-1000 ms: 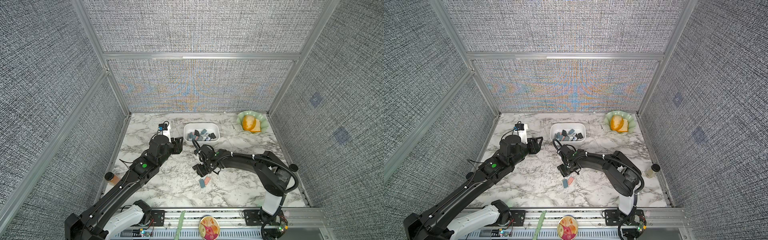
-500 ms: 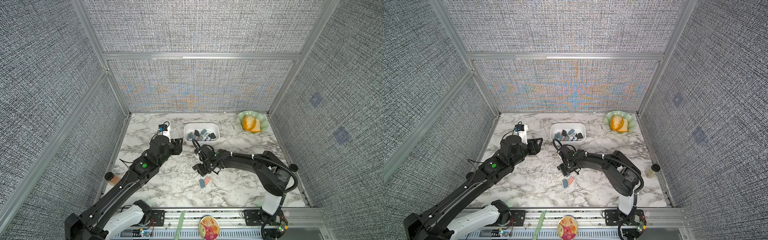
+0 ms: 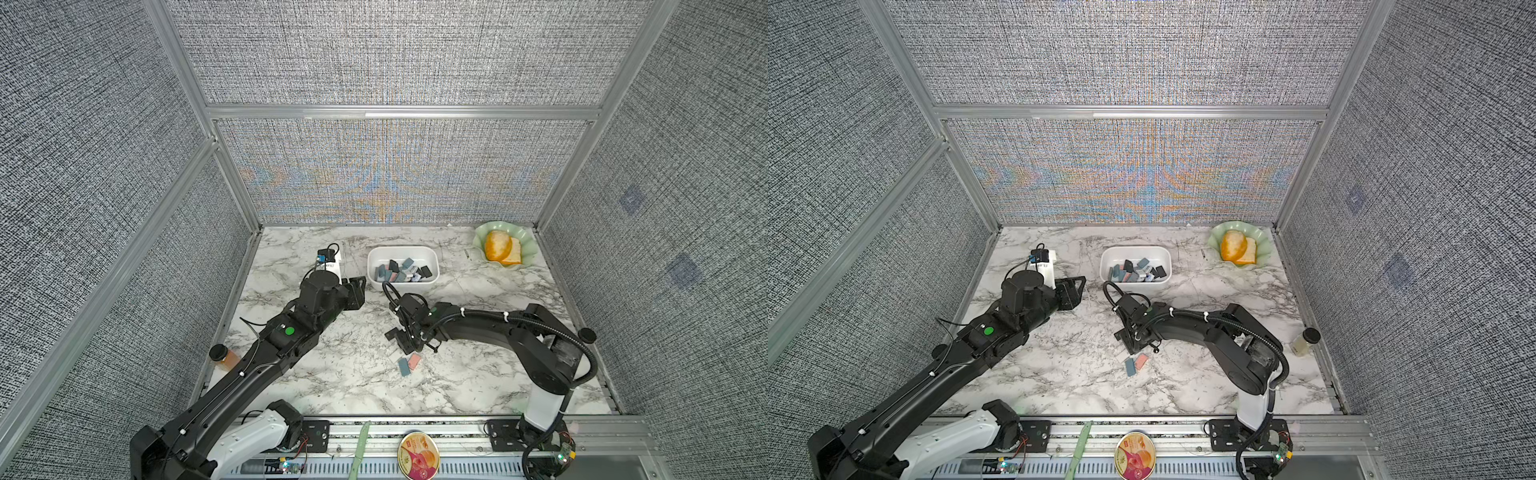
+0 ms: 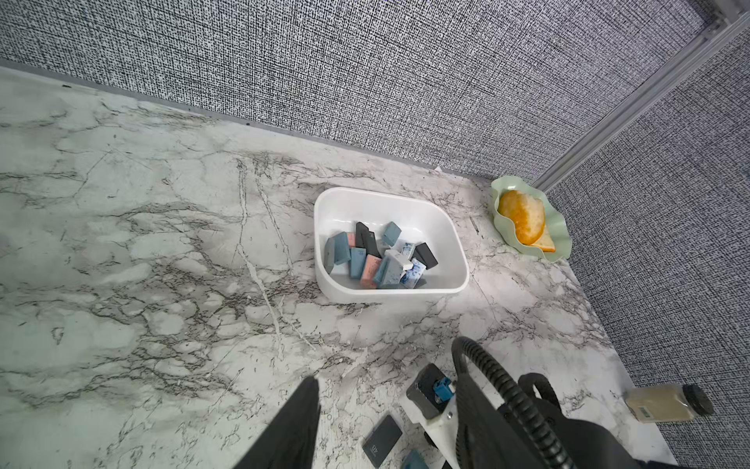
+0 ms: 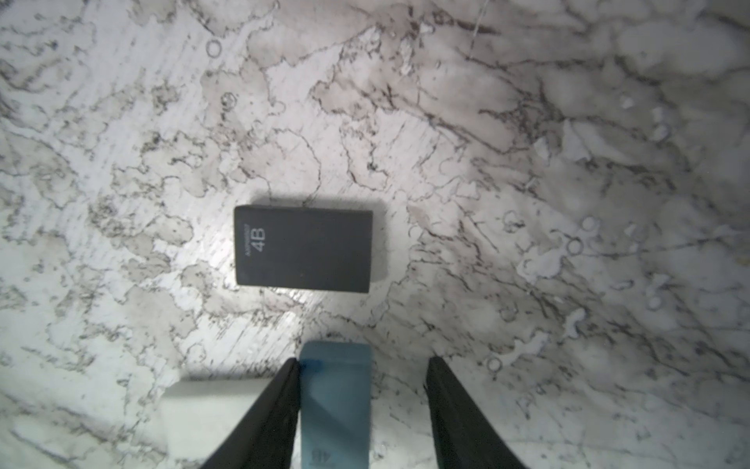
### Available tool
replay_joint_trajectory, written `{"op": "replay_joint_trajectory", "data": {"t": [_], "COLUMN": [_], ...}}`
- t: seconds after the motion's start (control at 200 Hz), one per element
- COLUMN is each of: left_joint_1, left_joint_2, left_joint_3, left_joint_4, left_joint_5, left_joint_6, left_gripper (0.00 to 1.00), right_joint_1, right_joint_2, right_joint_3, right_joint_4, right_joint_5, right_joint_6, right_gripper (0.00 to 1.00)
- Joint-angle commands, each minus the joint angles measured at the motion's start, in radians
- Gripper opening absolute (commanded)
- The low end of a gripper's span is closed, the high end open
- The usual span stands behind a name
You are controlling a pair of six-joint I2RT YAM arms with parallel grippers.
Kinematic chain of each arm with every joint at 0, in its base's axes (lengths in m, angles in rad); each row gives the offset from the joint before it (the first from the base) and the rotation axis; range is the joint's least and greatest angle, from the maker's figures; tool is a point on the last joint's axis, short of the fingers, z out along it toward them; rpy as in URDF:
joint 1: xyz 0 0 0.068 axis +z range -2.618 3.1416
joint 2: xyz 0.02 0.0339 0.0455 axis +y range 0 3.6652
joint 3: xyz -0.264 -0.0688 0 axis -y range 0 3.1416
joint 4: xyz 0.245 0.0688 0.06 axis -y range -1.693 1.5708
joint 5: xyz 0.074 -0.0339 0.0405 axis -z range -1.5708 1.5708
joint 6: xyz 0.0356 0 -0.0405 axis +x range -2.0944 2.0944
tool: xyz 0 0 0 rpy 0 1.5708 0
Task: Put the eraser in the storage box
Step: Pick up the eraser from the center of the board.
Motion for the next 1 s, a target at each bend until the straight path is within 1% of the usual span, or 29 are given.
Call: {"op": "replay_joint_trajectory", "data": {"t": [0.0, 0.195, 0.405, 0.665, 0.996], "left_joint_1": [0.001, 0.001, 0.001, 0.002, 0.000], "left_joint_2": [0.000, 0.005, 0.006, 0.009, 0.013], "left_joint_3": [0.000, -0.001, -0.005, -0.011, -0.010], "left_joint_4": [0.005, 0.006, 0.004, 0.010, 0.006], "left_joint_5": [0.001, 0.001, 0.004, 0.003, -0.003], "left_joint_6": [-0.002, -0.002, -0.005, -0.006, -0.002], "left_gripper": [0.56, 0.56, 0.56, 0.56, 0.56], "right_joint_1": [0.005, 0.011, 0.027, 0.033, 0.022], "right_joint_2": [-0.001, -0.012, 0.000, -0.002, -0.006], "right_joint_3": [-0.009, -0.025, -0.010, -0.007, 0.036], "right_joint_4": [-0.085, -0.085, -0.097, -0.111, -0.140], "right_joint_5": [0.008, 0.004, -0.011, -0.004, 0.027], "right_joint_6": [0.015, 0.025, 0.029, 0.036, 0.018], "right_gripper": [0.53, 0.52, 0.41, 0.34, 0.24]}}
